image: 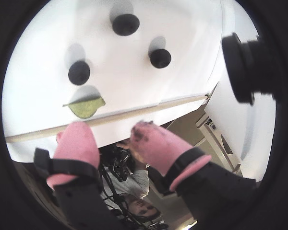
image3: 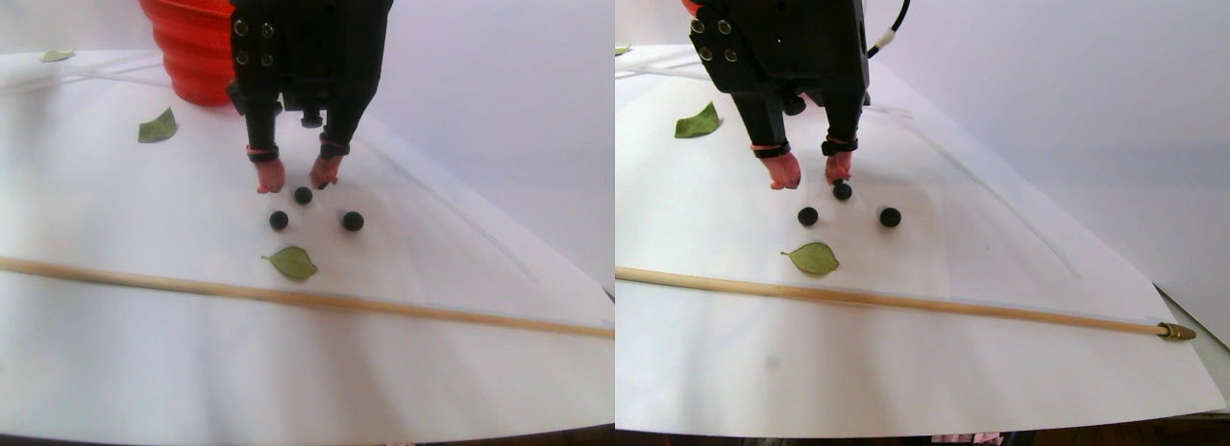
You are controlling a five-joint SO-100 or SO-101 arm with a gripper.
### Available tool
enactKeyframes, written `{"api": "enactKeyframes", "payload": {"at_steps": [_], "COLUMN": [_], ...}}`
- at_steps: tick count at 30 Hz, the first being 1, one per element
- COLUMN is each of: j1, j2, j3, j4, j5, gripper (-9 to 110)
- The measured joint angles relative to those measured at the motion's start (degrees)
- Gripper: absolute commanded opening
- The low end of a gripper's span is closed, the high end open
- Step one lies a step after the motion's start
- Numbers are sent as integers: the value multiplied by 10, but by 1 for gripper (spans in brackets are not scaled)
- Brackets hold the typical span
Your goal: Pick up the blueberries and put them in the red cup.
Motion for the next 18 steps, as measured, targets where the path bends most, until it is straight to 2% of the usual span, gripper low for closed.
{"api": "enactKeyframes", "payload": {"at_steps": [18], "j1": [-10], "j2": [-122], "j3": [-3], "j4": [-124], "j5": [12], "gripper": [17]}}
